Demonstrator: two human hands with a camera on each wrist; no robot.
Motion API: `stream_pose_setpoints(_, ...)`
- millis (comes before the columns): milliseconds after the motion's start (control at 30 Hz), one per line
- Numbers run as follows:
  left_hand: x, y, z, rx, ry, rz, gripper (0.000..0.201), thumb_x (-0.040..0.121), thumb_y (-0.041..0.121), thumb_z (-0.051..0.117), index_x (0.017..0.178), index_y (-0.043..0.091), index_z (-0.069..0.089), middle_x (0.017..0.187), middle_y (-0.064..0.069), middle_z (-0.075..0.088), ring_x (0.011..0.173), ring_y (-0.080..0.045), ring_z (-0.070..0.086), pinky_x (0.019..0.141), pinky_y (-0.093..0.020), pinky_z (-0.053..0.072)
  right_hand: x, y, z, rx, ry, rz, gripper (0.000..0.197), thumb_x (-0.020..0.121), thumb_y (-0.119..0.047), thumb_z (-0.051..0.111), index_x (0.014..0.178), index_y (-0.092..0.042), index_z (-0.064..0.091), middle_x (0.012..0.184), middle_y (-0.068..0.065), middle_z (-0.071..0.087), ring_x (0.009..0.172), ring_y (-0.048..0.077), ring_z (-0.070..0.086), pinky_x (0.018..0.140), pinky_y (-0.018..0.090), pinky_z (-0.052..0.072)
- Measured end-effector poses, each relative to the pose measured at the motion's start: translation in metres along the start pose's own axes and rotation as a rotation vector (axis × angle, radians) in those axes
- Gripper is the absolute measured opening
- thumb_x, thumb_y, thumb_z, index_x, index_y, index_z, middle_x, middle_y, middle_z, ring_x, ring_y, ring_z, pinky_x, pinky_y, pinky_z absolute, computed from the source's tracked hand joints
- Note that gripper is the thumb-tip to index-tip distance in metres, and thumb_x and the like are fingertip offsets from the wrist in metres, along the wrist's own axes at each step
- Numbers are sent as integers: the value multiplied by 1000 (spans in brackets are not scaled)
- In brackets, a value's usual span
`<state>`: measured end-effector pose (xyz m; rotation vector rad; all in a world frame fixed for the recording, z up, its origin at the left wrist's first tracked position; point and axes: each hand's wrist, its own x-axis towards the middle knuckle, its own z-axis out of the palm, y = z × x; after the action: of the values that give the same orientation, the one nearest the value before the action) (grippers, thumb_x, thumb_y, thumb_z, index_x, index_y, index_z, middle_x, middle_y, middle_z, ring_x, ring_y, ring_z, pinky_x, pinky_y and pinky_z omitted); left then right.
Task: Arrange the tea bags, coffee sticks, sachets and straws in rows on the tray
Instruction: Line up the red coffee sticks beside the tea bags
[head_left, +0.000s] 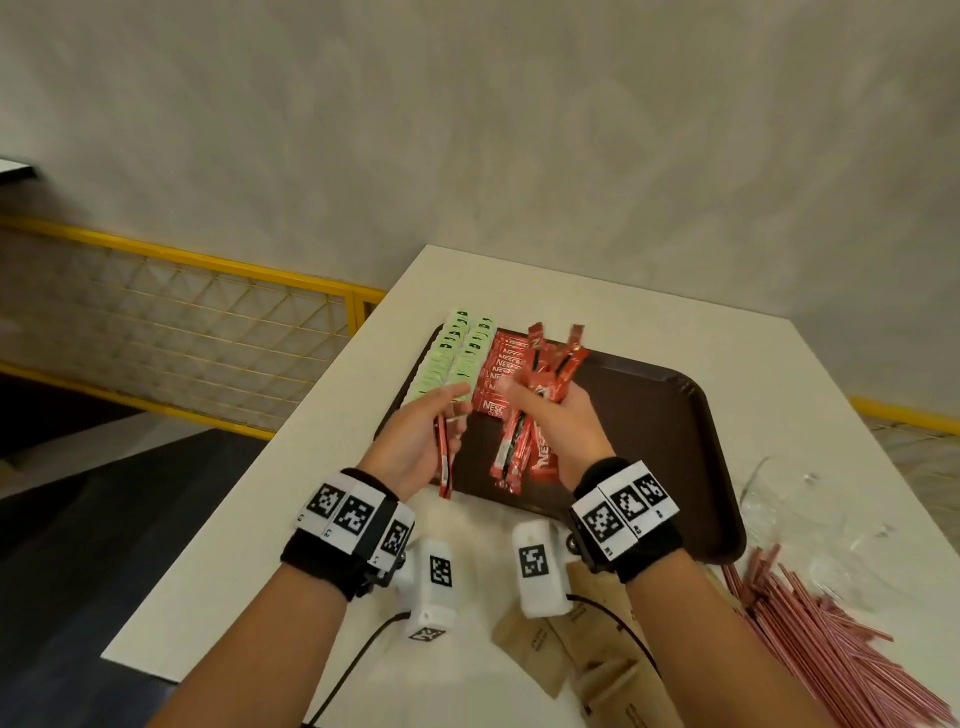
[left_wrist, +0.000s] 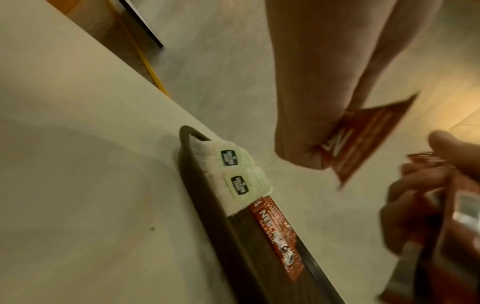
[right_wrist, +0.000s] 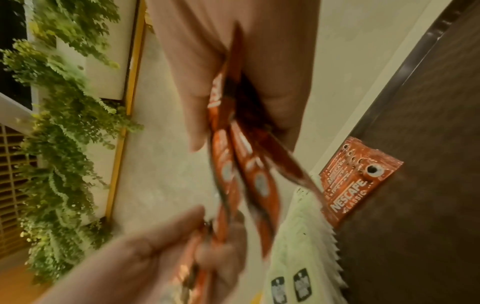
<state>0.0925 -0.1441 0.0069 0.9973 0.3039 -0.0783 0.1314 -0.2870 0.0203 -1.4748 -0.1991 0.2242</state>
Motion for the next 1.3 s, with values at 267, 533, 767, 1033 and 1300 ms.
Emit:
stream_pose_setpoints(267,6,15,6,86,-158,198,42,100,37,30,138,23,44,135,-1,52,121,-14,53,95,-30,48,0,8,31,-54,-284,128,26,81,-5,69,100,-21,65,97,0,71,93,14,68,83,25,54)
stream_pose_setpoints(533,8,25,-2,214,-151,121,59,94,56,26,147,30,22,124,18,48,118,0,37,103,-27,26,16,5,47,-102,-35,-30,24,78,-13,72,100,-12,65,99,3,70,96,14,66,94,36,50)
stream_pose_setpoints(767,9,12,-25,-327,-196,-435,69,93,61,26,132,8,47,120,-21,59,105,-37,56,85,-54,44,18,-5,65,-16,75,-211,26,86,-8,63,74,-28,73,95,4,72,100,17,66,92,35,50)
stream_pose_setpoints(1033,18,10,-23,-476,-93,-351,51,101,39,29,137,5,43,132,-22,52,118,-36,50,83,-49,45,20,11,79,8,109,-221,41,76,-5,74,114,-9,59,91,-8,71,91,6,68,81,20,53)
stream_pose_setpoints(1300,26,9,-16,-422,-71,-218,38,101,23,31,135,12,46,123,-17,57,113,-33,53,93,-54,41,22,23,72,-20,120,-193,58,70,-1,77,123,-2,53,105,1,68,94,4,66,79,15,52)
